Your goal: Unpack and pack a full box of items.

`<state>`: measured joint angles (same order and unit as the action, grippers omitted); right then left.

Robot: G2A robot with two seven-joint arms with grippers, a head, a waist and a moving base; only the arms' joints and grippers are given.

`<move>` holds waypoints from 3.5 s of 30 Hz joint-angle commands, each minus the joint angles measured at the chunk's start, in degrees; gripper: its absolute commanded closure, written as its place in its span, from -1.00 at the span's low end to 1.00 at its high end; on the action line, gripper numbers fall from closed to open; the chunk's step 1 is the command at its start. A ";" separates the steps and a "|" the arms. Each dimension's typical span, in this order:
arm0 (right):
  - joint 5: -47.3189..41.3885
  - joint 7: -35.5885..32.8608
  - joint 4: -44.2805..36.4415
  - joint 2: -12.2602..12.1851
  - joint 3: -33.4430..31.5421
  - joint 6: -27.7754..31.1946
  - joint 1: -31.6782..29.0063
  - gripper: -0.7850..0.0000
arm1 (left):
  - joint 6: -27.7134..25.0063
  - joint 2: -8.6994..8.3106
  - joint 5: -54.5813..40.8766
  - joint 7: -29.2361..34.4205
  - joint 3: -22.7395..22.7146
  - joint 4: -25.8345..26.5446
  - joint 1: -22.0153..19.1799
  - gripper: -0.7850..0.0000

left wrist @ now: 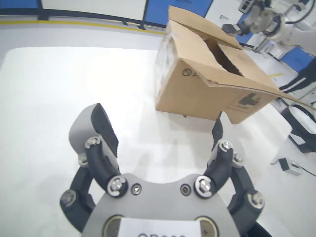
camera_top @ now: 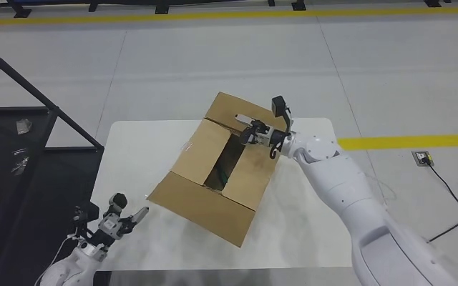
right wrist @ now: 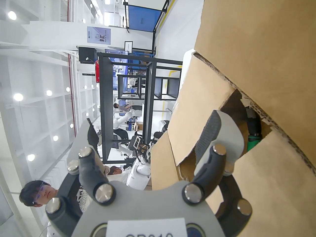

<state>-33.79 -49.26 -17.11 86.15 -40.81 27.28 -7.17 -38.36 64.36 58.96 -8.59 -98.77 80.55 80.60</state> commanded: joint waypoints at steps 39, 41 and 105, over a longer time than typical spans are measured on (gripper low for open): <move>6.85 -6.25 -1.62 -1.02 -4.96 -1.93 -1.89 -1.00 | 28.33 3.66 10.89 5.94 19.19 0.54 -14.18 -1.00; 7.79 -7.31 -1.79 -0.87 -4.69 -2.17 -1.79 -1.00 | 27.71 3.60 11.36 5.55 19.15 1.12 -13.54 -1.00; 8.18 -10.54 -2.26 2.33 -8.01 4.84 -3.72 -1.00 | 32.64 5.27 10.27 6.25 22.99 -4.46 -18.15 -1.00</move>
<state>-25.70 -60.10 -19.23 88.49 -48.83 32.23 -10.71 -5.43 69.58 69.13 -2.27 -76.02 76.37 62.64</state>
